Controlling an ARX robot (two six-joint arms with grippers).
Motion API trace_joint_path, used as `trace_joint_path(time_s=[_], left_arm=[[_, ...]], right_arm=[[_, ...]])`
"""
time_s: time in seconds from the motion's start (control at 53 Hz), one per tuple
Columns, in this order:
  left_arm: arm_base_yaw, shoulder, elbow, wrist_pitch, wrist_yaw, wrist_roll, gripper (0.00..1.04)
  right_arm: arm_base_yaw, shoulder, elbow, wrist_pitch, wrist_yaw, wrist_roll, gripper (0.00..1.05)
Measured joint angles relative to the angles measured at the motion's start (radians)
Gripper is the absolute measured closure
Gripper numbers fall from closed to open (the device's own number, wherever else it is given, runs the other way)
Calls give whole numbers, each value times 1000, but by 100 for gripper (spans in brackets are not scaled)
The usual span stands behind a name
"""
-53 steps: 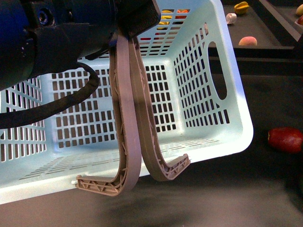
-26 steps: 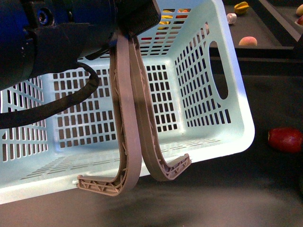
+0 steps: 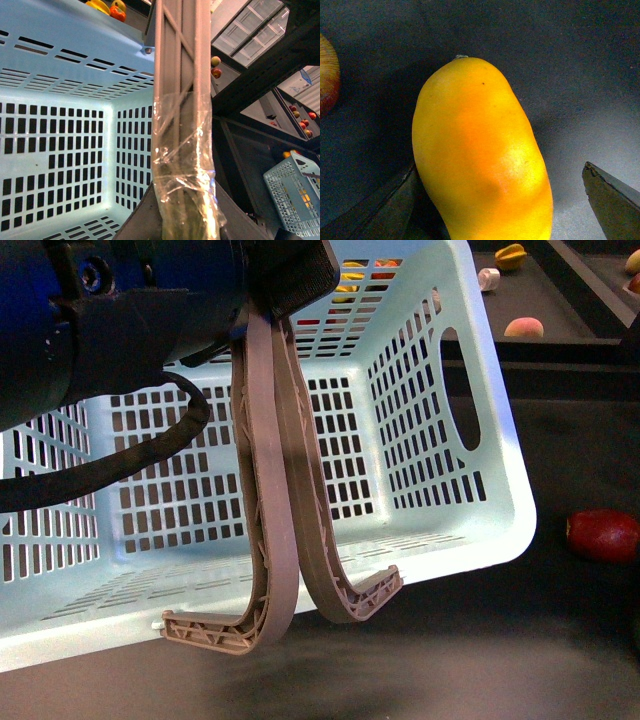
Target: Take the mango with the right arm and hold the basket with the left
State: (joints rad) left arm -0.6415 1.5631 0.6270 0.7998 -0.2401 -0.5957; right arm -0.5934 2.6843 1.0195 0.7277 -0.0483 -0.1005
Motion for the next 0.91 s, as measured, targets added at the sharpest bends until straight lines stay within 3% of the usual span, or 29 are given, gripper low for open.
trace_joint_path(time_s=[0.094, 0.189, 0.604, 0.906], left_arm=[[0, 0, 0, 0, 0, 0, 97], [0, 0, 0, 0, 0, 0, 97], [0, 0, 0, 0, 0, 0, 97], [0, 0, 0, 0, 0, 0, 97]], right_arm=[[-14, 3, -2, -4, 3, -14, 44], [-19, 3, -2, -4, 2, -23, 49], [20, -134, -106, -11, -121, 11, 51], [147, -507, -277, -63, -289, 93, 51]])
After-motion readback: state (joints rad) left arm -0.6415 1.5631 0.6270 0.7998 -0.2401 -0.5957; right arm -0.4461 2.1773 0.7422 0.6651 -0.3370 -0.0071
